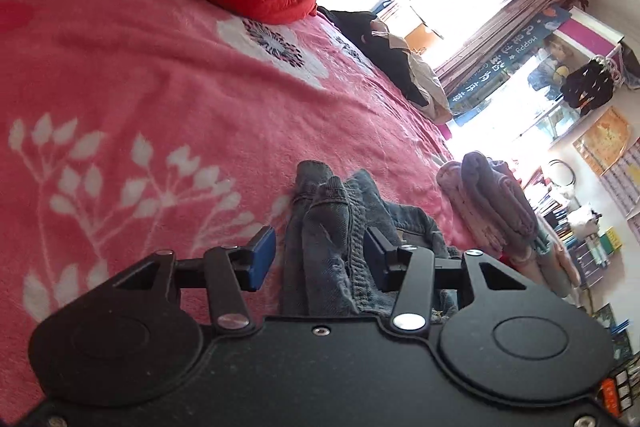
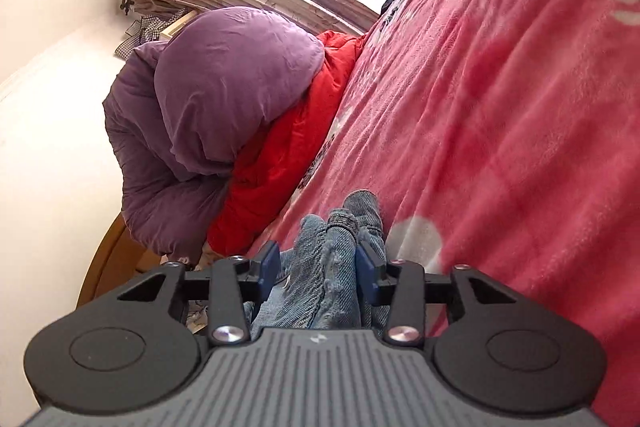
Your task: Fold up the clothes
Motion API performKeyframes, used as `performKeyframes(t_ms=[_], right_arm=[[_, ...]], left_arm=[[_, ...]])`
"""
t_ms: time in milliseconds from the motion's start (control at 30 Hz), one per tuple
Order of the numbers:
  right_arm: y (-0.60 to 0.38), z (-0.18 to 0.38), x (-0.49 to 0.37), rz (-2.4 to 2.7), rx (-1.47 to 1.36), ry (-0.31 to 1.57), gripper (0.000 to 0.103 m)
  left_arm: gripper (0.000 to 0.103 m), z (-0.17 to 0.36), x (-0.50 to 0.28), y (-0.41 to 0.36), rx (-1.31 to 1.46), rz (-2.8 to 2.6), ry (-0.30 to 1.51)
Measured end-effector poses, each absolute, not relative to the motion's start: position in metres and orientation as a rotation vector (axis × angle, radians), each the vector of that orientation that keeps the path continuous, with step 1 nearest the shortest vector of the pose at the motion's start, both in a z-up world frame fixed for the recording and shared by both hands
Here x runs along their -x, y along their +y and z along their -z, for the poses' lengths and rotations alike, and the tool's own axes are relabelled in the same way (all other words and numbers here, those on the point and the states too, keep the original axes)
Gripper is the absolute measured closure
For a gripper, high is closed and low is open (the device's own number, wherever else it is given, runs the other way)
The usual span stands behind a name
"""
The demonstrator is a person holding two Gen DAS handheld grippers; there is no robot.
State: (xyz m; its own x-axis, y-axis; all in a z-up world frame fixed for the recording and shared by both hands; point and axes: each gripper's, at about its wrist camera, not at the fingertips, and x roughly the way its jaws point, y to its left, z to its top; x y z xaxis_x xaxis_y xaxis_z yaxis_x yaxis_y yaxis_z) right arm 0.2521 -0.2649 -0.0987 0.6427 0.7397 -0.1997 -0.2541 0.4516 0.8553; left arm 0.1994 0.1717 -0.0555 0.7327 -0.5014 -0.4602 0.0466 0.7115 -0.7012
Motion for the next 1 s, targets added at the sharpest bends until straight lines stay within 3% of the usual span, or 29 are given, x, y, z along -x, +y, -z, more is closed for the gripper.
performKeyframes(t_ms=[33,100,200,333,500,533,633,833,1000], right_arm=[[-0.262,0.101,-0.253,-0.670,-0.901,0.625,0.062],[-0.258,0.106,-0.254,-0.679,-0.894,0.641,0.071],[-0.257,0.107,-0.255,-0.702,-0.895,0.640,0.089],[-0.262,0.094,-0.252,-0.750,-0.920,0.536,0.093],[-0.251,0.106,-0.265,-0.644,-0.810,0.638,0.086],[-0.250,0.105,-0.265,-0.645,-0.807,0.630,0.086],[-0.253,0.096,-0.259,-0.628,-0.798,0.596,0.072],[-0.251,0.101,-0.259,-0.603,-0.801,0.603,0.072],[-0.249,0.105,-0.260,-0.603,-0.805,0.616,0.072]], left_arm=[[0.068,0.057,-0.201,0.169,0.725,0.340,0.697],[0.091,0.059,-0.202,0.162,0.704,0.342,0.705],[0.098,0.042,-0.196,0.155,0.627,0.311,0.622],[0.098,0.028,-0.199,0.143,0.468,0.263,0.576],[0.077,0.037,-0.204,0.164,0.529,0.188,0.585],[0.077,0.038,-0.204,0.173,0.575,0.179,0.575],[0.077,0.045,-0.212,0.191,0.674,0.175,0.582],[0.077,0.068,-0.226,0.190,0.814,0.258,0.652],[0.077,0.064,-0.225,0.194,0.887,0.321,0.604]])
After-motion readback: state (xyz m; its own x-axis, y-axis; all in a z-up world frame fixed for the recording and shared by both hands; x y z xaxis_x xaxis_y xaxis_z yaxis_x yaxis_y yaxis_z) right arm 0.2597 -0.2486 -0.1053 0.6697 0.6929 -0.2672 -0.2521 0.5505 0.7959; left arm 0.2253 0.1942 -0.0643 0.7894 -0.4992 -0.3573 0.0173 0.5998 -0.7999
